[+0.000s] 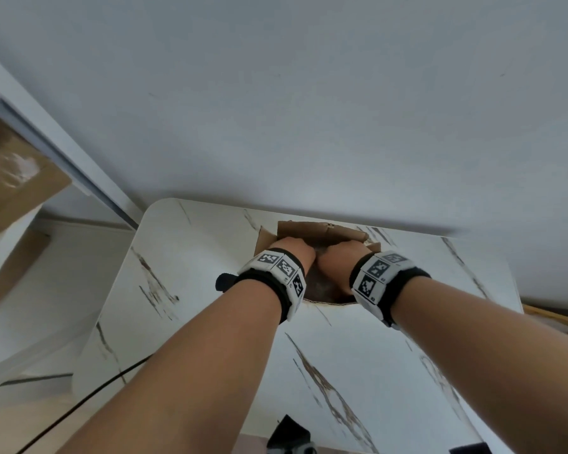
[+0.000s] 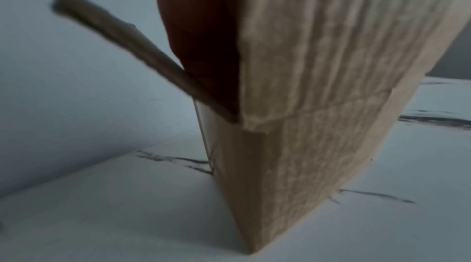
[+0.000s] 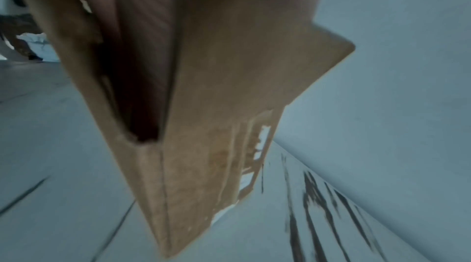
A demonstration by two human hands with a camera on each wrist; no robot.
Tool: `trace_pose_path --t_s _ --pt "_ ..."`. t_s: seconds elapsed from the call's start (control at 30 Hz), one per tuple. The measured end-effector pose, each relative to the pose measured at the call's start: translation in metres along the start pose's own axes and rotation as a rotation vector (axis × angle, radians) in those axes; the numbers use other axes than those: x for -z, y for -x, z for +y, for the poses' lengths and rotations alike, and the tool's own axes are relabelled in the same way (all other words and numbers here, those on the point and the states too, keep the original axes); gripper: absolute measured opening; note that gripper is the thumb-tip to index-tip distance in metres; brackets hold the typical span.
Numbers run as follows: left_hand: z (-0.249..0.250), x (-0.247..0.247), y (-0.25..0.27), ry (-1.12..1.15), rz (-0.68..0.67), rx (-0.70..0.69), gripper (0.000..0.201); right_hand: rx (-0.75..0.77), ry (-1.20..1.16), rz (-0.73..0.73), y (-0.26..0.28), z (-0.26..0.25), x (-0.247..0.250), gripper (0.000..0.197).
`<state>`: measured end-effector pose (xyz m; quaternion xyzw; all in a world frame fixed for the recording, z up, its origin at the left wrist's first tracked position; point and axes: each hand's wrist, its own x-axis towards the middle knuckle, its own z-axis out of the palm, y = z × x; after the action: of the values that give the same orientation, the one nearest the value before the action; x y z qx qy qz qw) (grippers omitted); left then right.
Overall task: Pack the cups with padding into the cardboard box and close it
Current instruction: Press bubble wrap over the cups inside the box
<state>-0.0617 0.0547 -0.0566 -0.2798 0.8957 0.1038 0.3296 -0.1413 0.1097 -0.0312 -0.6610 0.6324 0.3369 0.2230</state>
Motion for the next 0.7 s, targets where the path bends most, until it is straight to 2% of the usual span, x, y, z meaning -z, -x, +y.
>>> trace_pose_path --t_s 0.13,0.3,0.43,0.5,0.53,0.6,0.7 --pt "0.000 -0.001 -0.007 0.024 -0.015 0.013 0.036 0.011 0.081 0.055 -0.007 -0.003 -0.005 0.031" --pt "0.002 -0.008 -0.008 0.026 0.053 0.028 0.037 -0.001 0.090 0.110 -0.011 -0.003 -0.012 0.025" --pt "-0.001 -0.005 -0.001 0.145 -0.033 0.003 0.029 -0.062 -0.130 0.064 -0.008 -0.006 -0.013 0.032" --pt "-0.013 -0.002 0.005 0.263 0.025 0.041 0.023 -0.091 -0.231 0.017 0.000 -0.003 -0.010 0.030" --pt "-0.020 0.000 0.009 0.362 0.081 0.076 0.023 -0.117 -0.260 0.036 0.006 0.000 -0.009 0.026" --pt "-0.032 0.006 0.018 0.469 0.147 0.101 0.030 -0.187 -0.329 0.174 0.016 0.007 -0.011 0.021" --pt "-0.033 0.007 0.024 0.386 0.218 0.078 0.045 -0.254 -0.376 0.321 0.027 0.006 -0.020 0.019"
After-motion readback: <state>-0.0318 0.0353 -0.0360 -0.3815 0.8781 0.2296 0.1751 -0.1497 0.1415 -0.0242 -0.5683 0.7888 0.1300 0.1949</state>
